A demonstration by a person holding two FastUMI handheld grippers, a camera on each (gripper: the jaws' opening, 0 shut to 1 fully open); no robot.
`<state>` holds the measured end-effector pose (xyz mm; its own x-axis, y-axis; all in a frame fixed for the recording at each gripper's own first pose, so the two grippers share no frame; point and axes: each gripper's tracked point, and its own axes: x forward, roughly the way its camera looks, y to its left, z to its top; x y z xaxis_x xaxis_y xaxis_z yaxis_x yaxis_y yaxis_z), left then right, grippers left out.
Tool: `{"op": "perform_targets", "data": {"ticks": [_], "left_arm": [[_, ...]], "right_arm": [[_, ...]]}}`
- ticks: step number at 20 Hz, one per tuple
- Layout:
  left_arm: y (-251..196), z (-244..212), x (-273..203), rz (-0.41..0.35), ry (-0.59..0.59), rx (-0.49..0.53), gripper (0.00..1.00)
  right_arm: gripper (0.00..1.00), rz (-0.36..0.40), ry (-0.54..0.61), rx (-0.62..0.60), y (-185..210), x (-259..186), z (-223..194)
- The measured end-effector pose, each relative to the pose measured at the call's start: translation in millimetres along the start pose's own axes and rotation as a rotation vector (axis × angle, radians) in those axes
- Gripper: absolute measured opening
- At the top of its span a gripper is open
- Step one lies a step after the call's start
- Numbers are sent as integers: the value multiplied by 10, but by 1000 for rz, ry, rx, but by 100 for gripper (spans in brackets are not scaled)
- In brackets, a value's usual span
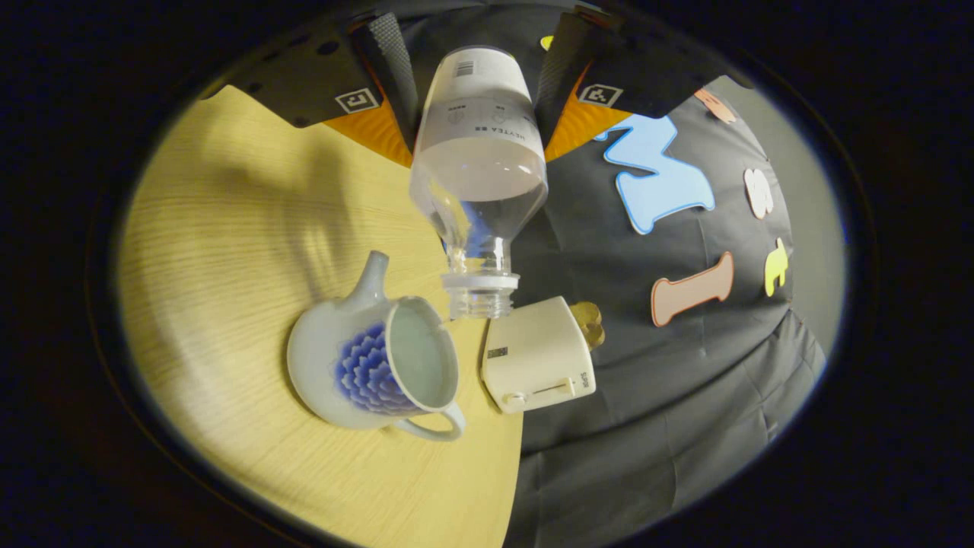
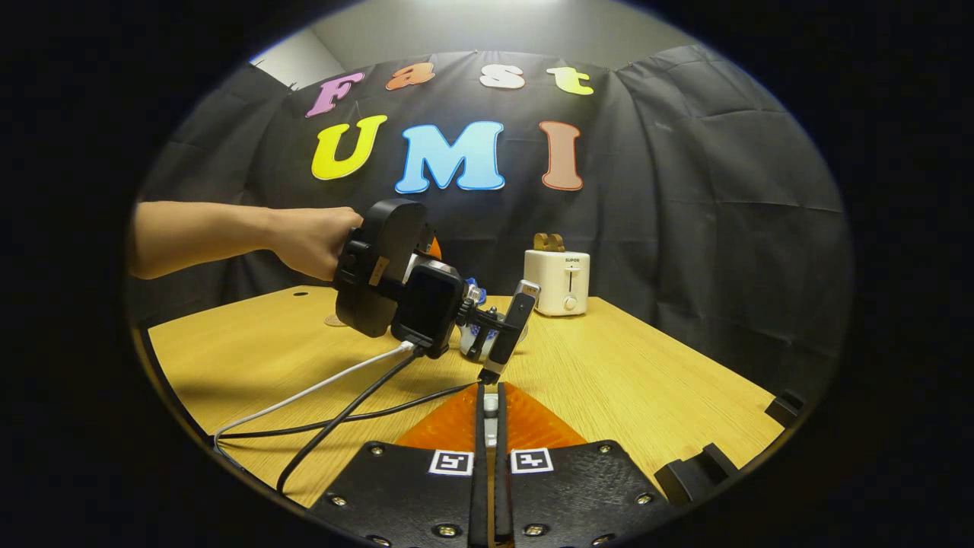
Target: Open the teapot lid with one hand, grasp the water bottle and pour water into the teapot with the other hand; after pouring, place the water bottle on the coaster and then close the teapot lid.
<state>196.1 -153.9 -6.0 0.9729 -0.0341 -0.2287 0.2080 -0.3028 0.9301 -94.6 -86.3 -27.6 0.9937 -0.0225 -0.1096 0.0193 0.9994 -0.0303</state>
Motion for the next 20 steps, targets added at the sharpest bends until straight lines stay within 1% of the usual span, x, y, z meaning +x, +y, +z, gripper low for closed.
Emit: {"op": "perform_targets", "data": {"ticks": [14, 20], "left_arm": [[31, -55, 9, -20, 23, 96, 87], [61, -9, -21, -15, 19, 137, 87]], "right_arm": [[4, 8, -4, -6, 32, -13, 19], [4, 7, 1, -9, 22, -10, -1]]}}
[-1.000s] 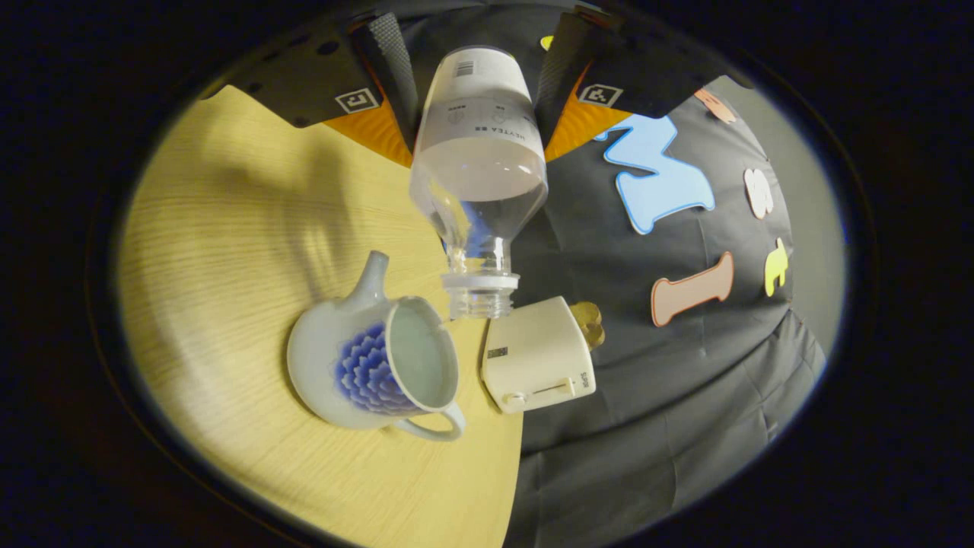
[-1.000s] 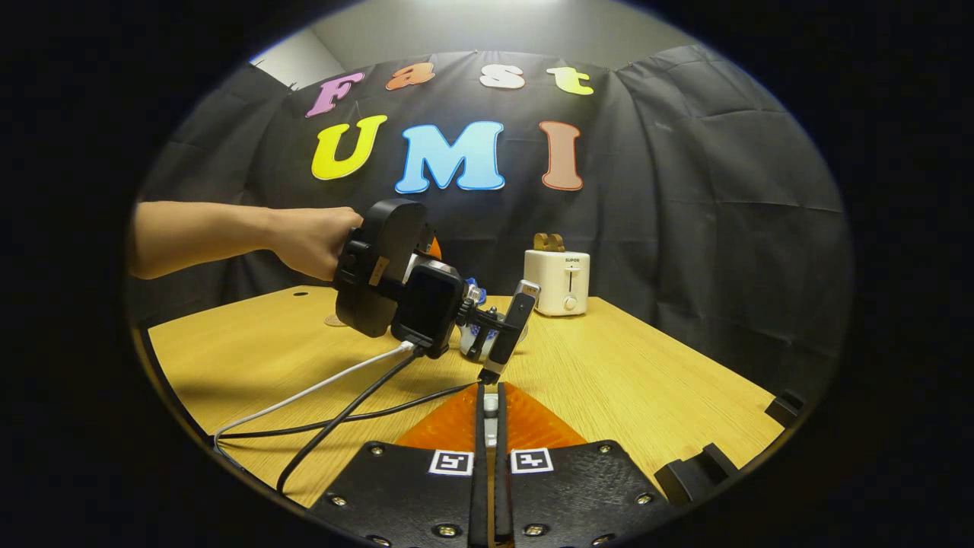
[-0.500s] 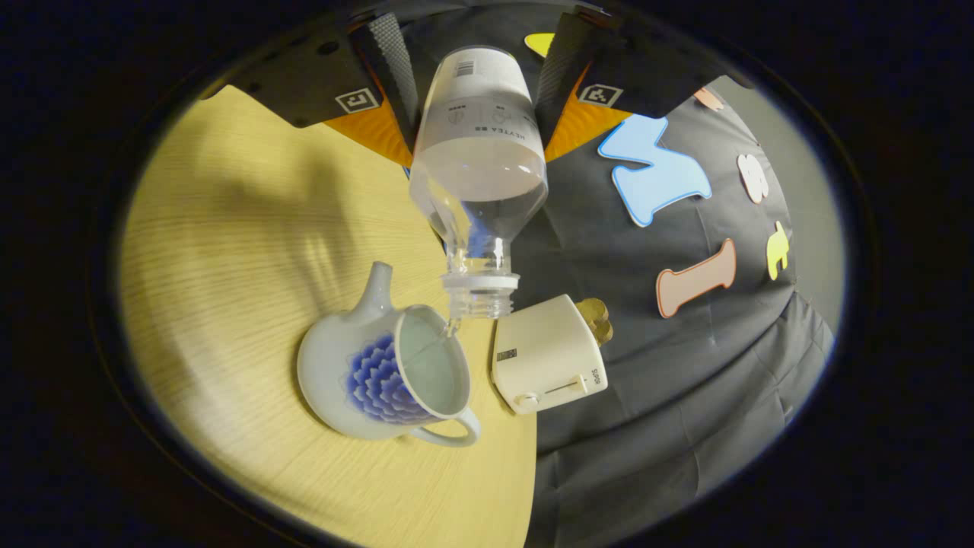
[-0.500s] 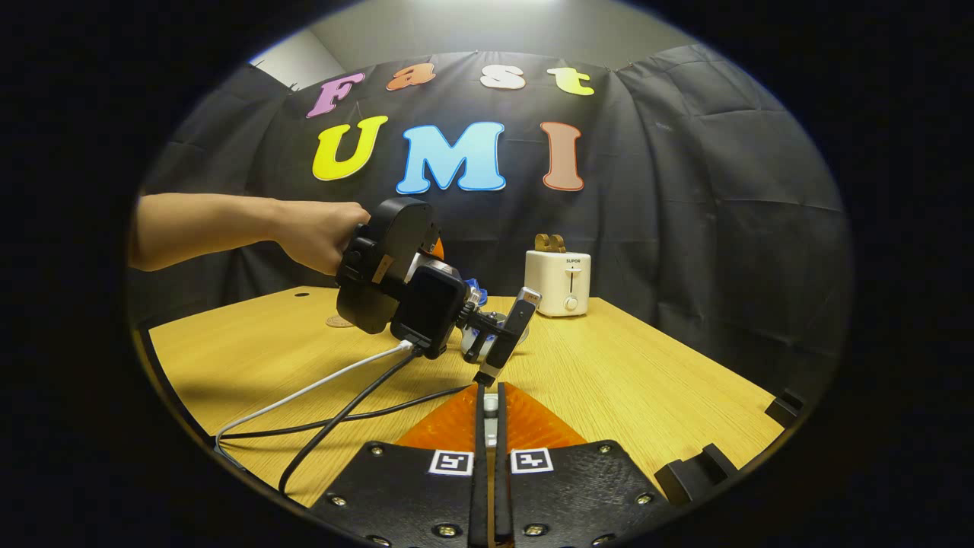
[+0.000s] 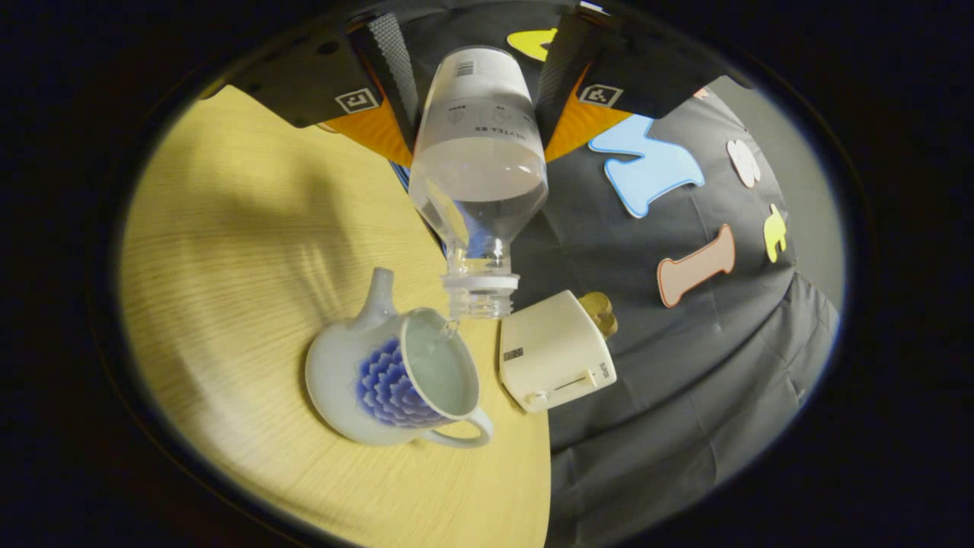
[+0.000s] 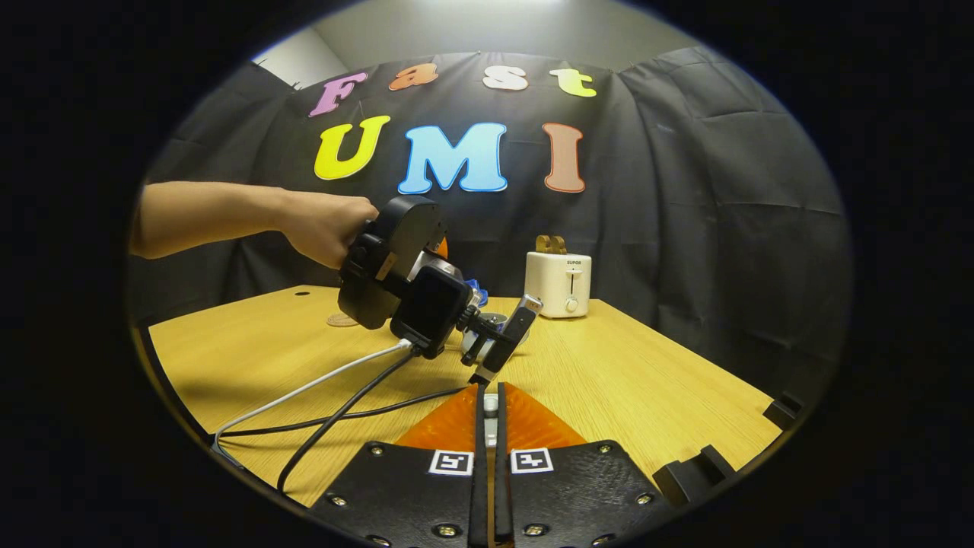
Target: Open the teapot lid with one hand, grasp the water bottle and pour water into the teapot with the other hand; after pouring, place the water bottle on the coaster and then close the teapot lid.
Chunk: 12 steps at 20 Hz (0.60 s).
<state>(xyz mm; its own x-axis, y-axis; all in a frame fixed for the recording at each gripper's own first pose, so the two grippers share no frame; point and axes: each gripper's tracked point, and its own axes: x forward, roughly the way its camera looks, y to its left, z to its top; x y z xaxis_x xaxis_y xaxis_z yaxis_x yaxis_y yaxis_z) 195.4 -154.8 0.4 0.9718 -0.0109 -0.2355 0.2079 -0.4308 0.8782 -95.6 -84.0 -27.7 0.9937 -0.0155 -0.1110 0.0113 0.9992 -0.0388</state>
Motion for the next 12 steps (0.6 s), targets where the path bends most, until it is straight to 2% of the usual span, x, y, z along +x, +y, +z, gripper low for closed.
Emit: {"op": "perform_targets", "data": {"ticks": [12], "left_arm": [[65, 26, -3, 3, 16, 103, 87]], "right_arm": [[4, -1, 4, 1, -11, 7, 13]]}}
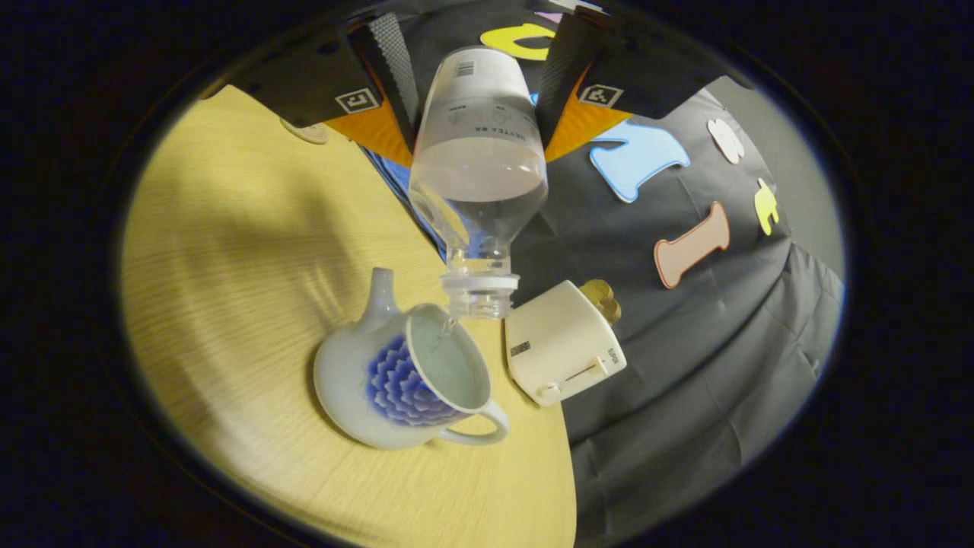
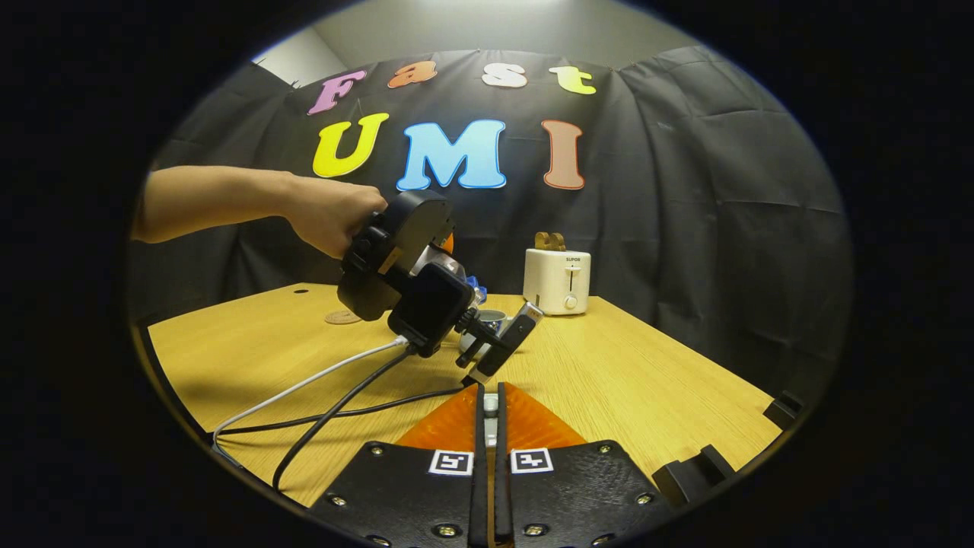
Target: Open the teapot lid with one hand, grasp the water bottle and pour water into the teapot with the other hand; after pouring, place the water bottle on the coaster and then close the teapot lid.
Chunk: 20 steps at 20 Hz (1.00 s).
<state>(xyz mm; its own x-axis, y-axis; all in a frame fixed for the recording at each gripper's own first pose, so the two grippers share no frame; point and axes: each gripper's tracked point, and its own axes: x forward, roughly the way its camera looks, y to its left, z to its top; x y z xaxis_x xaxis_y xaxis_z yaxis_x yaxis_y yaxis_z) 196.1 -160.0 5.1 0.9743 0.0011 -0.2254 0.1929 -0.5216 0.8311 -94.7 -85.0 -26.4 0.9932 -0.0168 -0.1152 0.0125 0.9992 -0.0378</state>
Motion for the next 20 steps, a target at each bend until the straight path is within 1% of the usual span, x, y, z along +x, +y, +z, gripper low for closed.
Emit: {"op": "perform_targets", "data": {"ticks": [2, 4, 6, 15, 20], "left_arm": [[-16, -7, -2, -17, 7, 15, 87], [15, -2, -10, -7, 10, 33, 87], [10, 15, -30, -15, 6, 30, 87], [71, 21, -45, 4, 19, 77, 87], [86, 45, -56, 14, 8, 71, 87]], "right_arm": [[4, -1, -8, -2, -3, -3, 17], [4, 1, -8, -2, 7, 3, 23], [4, 3, -4, -1, 8, 14, 11], [4, 2, -6, -4, -1, 3, 15], [4, 3, 0, -1, 6, -2, -5]]}}
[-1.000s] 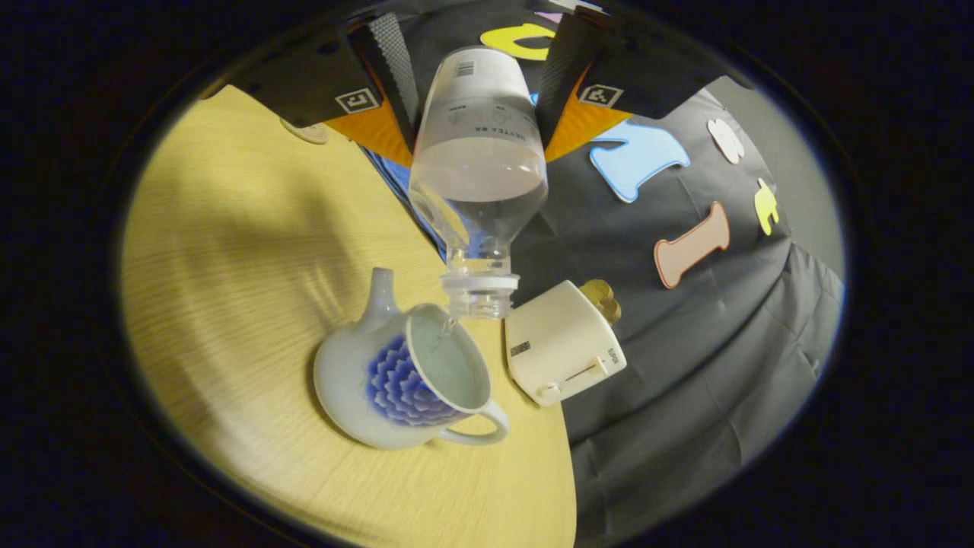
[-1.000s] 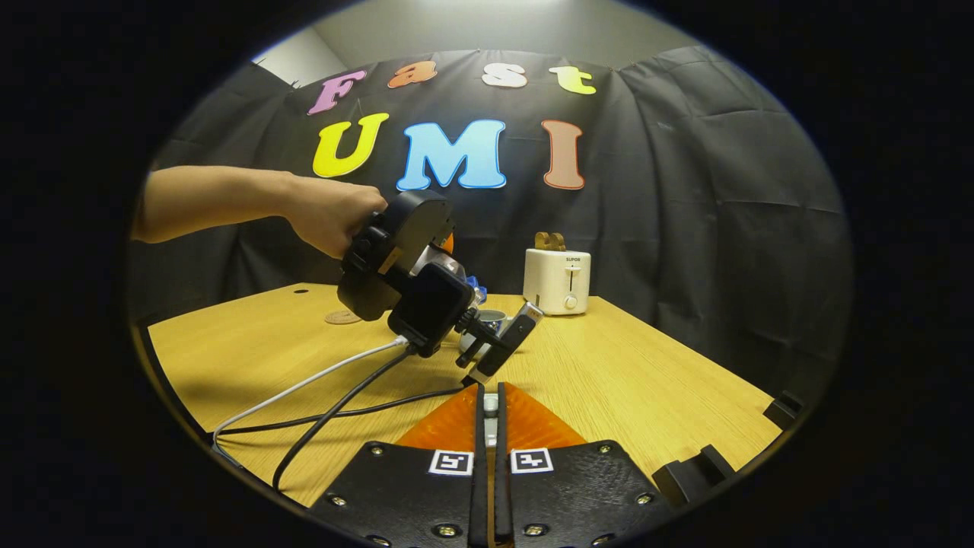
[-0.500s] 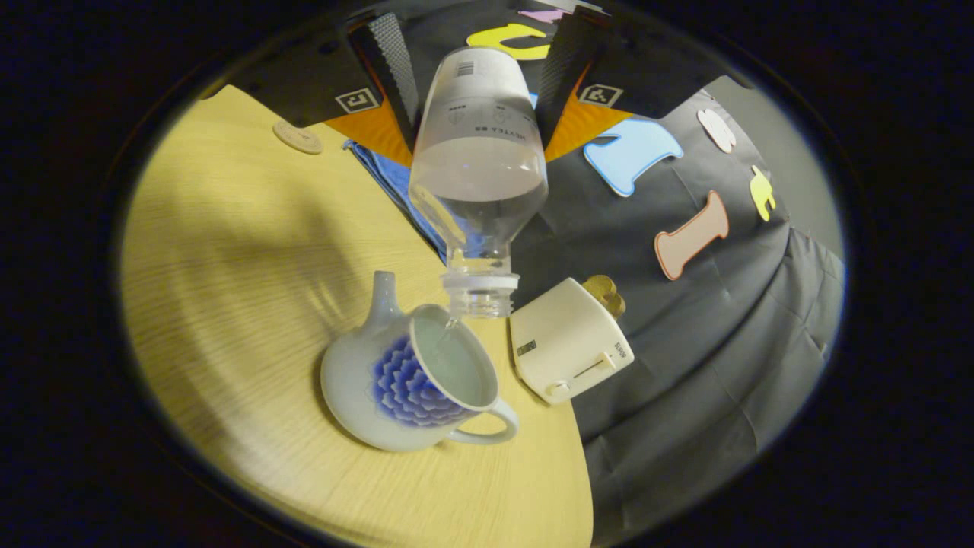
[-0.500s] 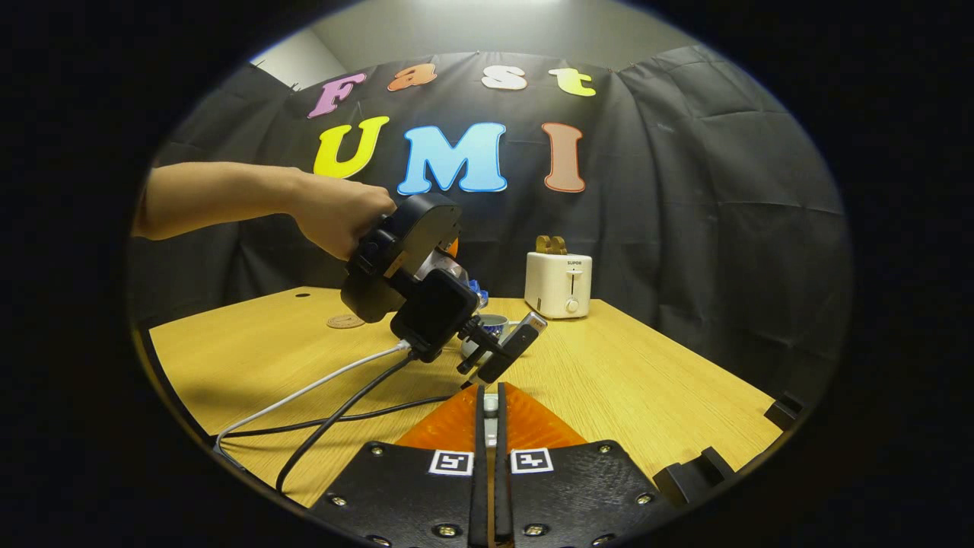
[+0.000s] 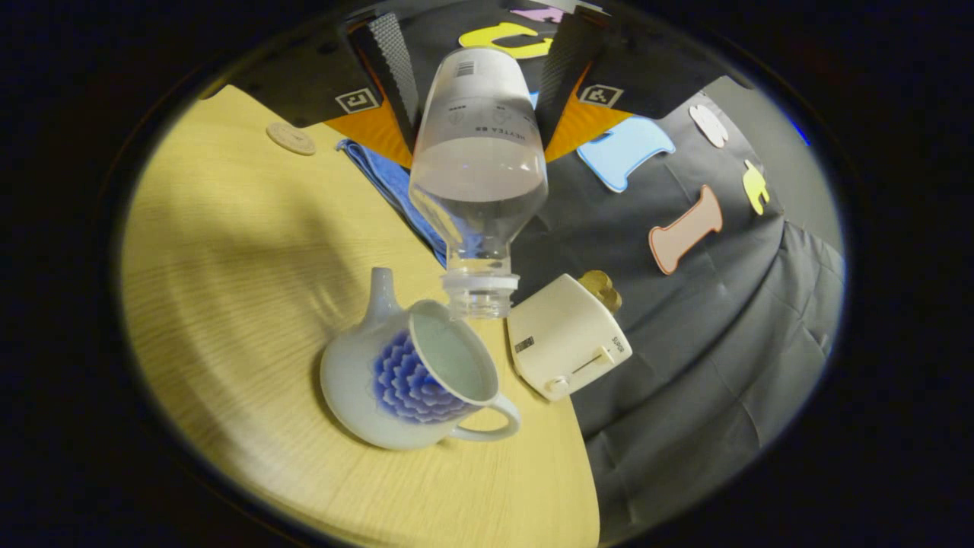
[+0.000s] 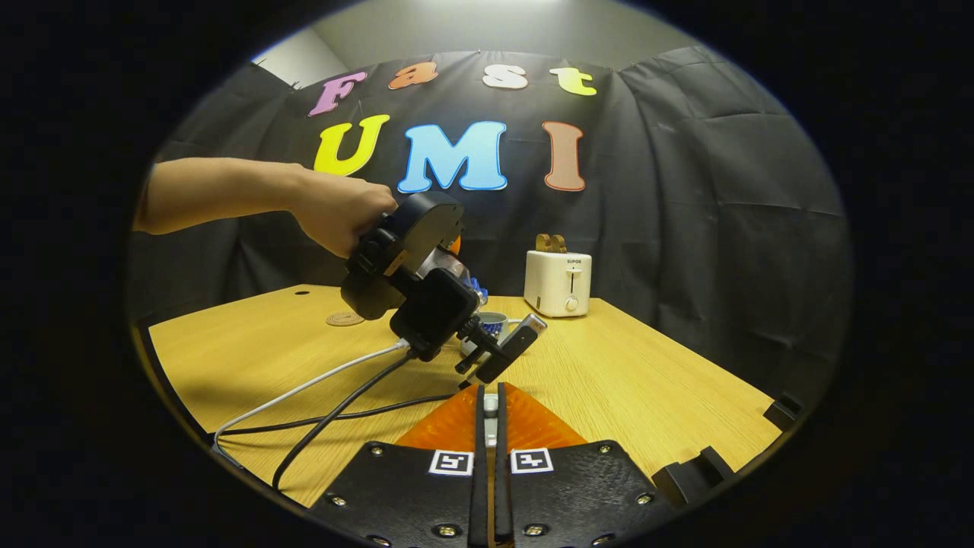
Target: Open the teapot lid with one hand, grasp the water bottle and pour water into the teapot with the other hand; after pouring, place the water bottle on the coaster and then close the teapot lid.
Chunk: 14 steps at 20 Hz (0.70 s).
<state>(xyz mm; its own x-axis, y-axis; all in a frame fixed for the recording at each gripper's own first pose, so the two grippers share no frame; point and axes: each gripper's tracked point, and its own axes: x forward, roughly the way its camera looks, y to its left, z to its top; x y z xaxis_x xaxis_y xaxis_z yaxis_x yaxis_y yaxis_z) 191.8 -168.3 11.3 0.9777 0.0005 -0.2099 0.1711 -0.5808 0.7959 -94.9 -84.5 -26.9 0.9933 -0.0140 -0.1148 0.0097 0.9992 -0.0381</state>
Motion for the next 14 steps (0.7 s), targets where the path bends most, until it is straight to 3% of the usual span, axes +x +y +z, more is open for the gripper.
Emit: {"op": "perform_targets", "data": {"ticks": [10, 14], "left_arm": [[-60, 27, 40, 8, -31, -63, 87], [-153, 43, 74, 3, -66, -167, 87]], "right_arm": [[4, -6, 13, 3, -20, 4, -36], [4, -4, 14, 8, -13, -4, -35]]}}
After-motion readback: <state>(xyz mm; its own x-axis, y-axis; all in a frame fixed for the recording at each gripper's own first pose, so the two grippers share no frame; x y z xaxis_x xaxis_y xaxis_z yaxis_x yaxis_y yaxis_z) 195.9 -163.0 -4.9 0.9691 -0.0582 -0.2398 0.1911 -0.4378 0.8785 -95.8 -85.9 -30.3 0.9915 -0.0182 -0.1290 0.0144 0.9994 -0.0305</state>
